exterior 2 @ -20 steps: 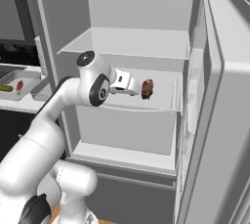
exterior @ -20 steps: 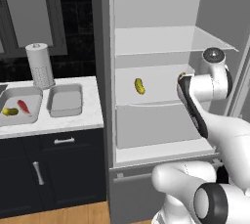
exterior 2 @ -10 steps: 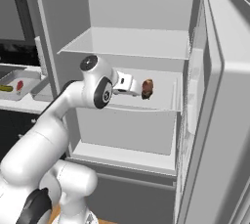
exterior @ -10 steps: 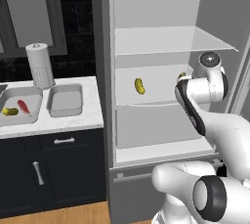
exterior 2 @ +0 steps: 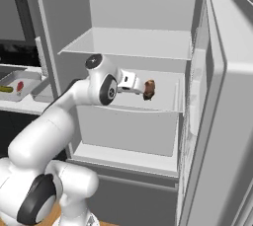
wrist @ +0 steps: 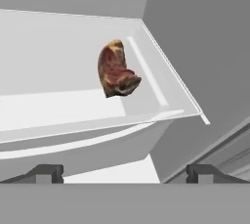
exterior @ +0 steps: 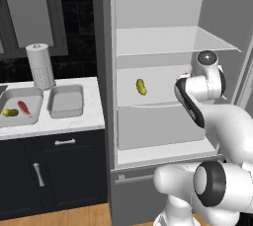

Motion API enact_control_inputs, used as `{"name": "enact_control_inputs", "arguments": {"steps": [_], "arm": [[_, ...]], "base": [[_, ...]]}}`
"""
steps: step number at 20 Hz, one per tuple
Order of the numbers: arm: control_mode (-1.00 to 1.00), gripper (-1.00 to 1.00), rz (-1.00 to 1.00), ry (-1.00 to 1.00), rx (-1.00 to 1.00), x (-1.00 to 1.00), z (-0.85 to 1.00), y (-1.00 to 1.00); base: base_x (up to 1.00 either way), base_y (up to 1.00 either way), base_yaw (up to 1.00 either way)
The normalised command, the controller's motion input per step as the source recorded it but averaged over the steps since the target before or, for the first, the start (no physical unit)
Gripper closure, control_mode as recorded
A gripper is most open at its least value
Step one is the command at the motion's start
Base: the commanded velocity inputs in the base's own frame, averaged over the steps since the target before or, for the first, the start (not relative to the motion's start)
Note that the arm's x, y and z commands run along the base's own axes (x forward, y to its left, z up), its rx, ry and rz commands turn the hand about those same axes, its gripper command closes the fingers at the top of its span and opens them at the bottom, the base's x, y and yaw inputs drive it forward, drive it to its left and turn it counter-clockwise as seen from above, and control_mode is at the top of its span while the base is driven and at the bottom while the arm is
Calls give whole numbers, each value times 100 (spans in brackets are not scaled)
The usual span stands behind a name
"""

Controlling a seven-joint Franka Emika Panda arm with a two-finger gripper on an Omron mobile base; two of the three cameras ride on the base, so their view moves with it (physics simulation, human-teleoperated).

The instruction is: Place one cucumber and one steak in each tupperware on the nearby counter, to pack two identical lunches.

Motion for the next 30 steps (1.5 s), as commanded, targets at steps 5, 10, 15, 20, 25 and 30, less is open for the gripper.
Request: {"name": "enact_control_inputs", "arguments": {"steps": [5, 10, 15, 20, 25, 30], "arm": [[-100, -100, 0, 3, 0, 23, -12, -5], [-100, -100, 0, 1, 0, 23, -12, -10], [-100, -100, 0, 0, 0, 20, -9, -11], [-100, -100, 0, 0, 0, 21, -12, -4], [-100, -100, 0, 0, 0, 18, -15, -2], [-100, -100, 0, 0, 0, 24, -3, -1]], "base": [[0, 0, 0], [0, 0, 0], [0, 0, 0], [0, 0, 0], [0, 0, 0], [0, 0, 0]]}}
